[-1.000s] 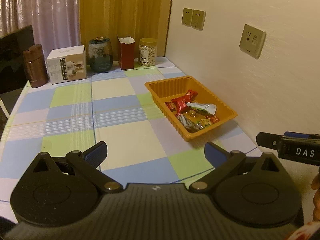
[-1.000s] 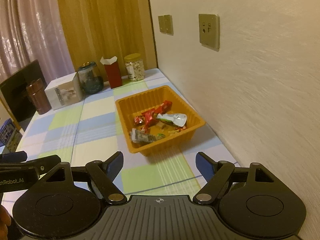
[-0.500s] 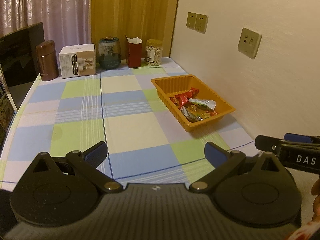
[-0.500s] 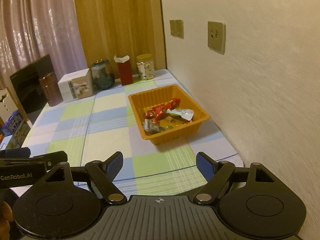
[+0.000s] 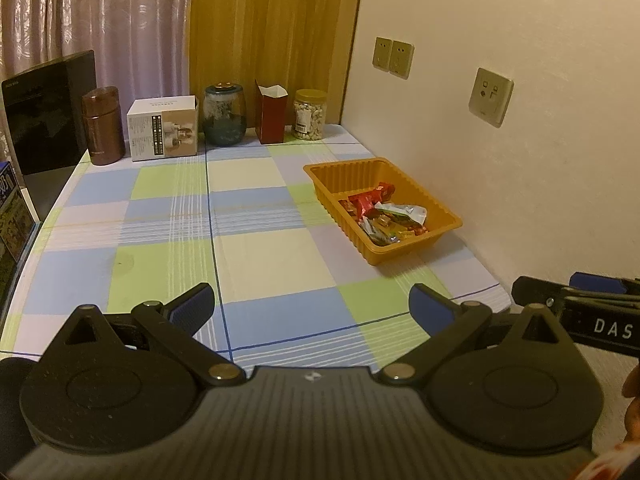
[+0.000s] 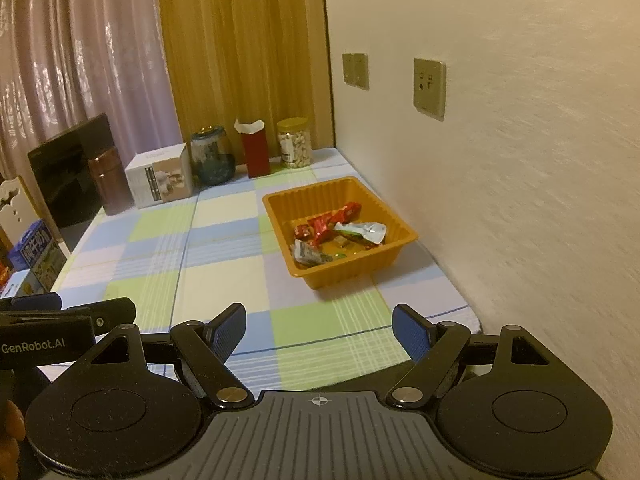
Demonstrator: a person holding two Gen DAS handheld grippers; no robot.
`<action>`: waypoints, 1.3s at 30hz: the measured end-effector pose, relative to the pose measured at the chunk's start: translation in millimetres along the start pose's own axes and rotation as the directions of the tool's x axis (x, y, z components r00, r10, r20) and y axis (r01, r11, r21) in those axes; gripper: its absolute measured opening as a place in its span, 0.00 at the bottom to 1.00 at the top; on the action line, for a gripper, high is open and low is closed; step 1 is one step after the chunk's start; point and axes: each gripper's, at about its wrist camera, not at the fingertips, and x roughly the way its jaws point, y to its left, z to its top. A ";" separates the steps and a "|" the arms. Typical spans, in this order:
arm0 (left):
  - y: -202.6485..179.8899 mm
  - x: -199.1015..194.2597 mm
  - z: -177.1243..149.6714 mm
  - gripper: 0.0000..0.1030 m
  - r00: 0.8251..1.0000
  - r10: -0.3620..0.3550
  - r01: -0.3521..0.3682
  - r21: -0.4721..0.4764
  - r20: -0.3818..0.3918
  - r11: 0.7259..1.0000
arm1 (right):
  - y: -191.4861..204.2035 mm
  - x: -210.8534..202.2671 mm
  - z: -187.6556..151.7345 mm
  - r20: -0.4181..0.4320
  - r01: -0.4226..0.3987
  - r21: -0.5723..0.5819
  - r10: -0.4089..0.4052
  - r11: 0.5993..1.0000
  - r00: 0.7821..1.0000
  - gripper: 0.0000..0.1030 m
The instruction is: Organize snacks
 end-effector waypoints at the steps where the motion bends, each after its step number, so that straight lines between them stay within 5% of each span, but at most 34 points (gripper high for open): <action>1: -0.2 0.0 0.0 1.00 1.000 0.000 0.000 0.001 0.001 1.000 | -0.5 -0.1 -0.1 0.001 0.000 0.003 0.000 1.000 1.000 0.78; 39: -4.1 10.9 -8.5 1.00 0.999 -0.012 0.013 0.010 -0.029 1.000 | -10.4 8.2 -9.0 -0.017 -0.007 0.027 0.007 1.000 1.000 0.78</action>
